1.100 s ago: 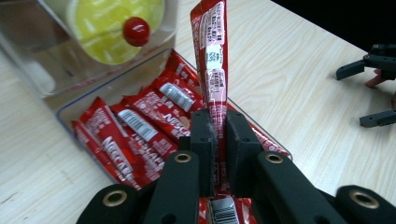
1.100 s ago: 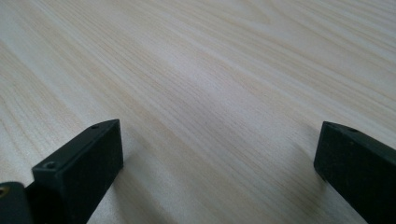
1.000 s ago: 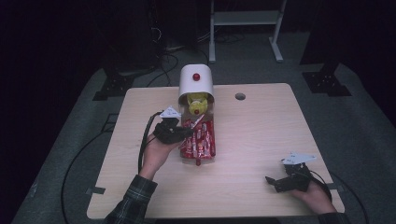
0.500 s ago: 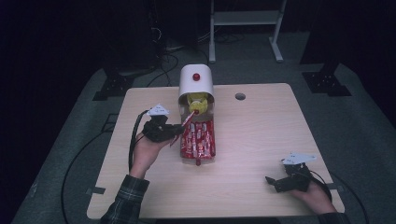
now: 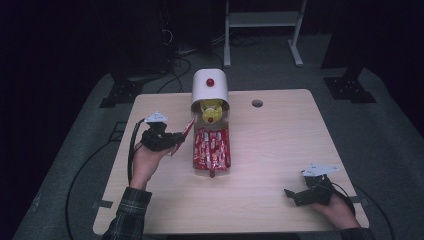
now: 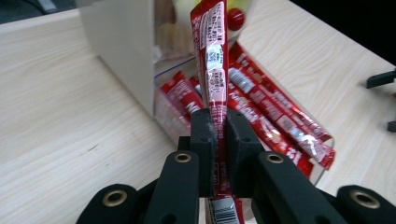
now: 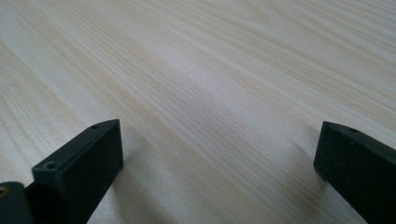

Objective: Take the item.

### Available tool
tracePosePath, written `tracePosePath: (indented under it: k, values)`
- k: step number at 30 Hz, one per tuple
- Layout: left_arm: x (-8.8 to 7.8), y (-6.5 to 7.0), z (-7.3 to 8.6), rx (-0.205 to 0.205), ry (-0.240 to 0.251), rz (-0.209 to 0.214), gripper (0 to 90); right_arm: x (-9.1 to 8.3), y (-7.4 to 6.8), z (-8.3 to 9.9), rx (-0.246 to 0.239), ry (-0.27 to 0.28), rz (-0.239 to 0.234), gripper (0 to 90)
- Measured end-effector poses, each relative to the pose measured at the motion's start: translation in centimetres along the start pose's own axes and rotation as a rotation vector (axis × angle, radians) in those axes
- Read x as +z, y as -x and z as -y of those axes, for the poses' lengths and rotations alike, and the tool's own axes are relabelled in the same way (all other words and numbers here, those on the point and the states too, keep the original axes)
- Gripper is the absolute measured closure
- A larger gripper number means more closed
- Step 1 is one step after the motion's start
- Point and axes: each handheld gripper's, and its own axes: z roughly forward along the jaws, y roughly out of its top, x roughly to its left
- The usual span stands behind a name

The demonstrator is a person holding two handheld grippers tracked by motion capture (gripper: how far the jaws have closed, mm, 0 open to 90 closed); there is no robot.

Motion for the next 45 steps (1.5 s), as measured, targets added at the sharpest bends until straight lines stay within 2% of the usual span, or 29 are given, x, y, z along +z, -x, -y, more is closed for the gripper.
tracePosePath:
  k: [18,28,38,45]
  values:
    - [0.6,-3.0,1.8,-0.081,-0.037,-0.054,82.9,0.0,0.0,0.0,-0.001,0.0,0.0,0.3]
    - [1.8,-4.3,2.9,-0.104,-0.081,-0.084,82.9,0.0,0.0,0.0,-0.002,0.001,0.0,0.3]
    - [3.3,-4.8,3.5,-0.103,-0.124,-0.092,82.8,0.0,0.0,0.0,-0.001,0.0,0.0,0.3]
    - [4.1,-5.5,4.2,-0.121,-0.147,-0.106,82.6,0.0,0.0,0.0,0.0,0.0,0.0,0.3]
